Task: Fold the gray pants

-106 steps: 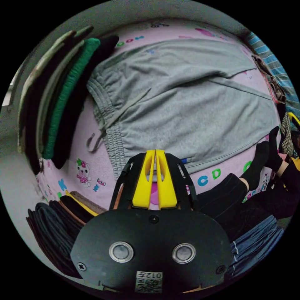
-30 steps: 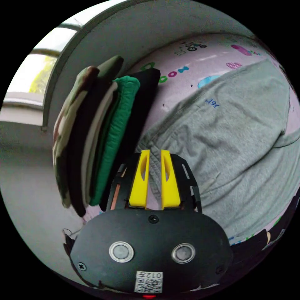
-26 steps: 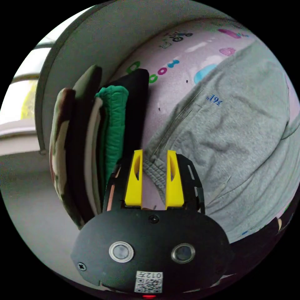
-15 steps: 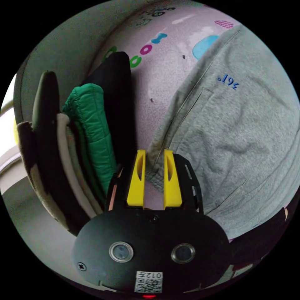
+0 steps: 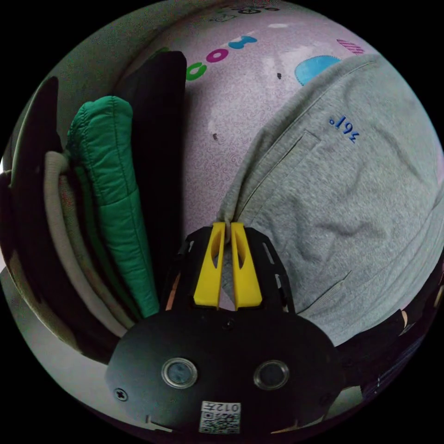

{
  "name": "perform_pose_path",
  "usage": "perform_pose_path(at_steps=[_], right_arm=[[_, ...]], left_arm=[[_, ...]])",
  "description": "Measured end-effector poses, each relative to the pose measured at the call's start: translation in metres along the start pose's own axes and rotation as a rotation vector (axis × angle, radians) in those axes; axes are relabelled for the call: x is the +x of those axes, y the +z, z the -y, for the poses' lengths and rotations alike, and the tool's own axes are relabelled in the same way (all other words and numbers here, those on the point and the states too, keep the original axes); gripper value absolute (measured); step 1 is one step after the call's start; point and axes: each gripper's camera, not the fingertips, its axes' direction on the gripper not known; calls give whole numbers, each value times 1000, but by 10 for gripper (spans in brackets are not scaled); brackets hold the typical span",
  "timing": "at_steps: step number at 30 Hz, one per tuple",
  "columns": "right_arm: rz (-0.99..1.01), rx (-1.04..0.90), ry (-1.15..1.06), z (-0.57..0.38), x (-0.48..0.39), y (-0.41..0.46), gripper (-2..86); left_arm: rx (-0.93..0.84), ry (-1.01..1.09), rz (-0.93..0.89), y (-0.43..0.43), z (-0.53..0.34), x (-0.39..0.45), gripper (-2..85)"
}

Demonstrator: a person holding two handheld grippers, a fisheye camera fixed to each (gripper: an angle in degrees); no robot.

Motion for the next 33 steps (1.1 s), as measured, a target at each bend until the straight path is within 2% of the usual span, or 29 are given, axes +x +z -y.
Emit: perform_pose_path(at_steps=[10,14,21,25,33], right_arm=[[99,79,306,16,44,-5,70],[34,77,298,16,44,-9,85],[-163,40,171,1,38,-18,42],[-137,73,172,-24,51,-30,-2],[-99,163,178,-87,77,-81,-8]], left_arm=[[5,9,-22,2,-6,-3,11],[-13,28,-15,3,-10,0,11],[-22,25,-23,6,-26,6,11],[-13,3,-32,8,-39,9,11],[14,-16,-34,13,-72,21,9]])
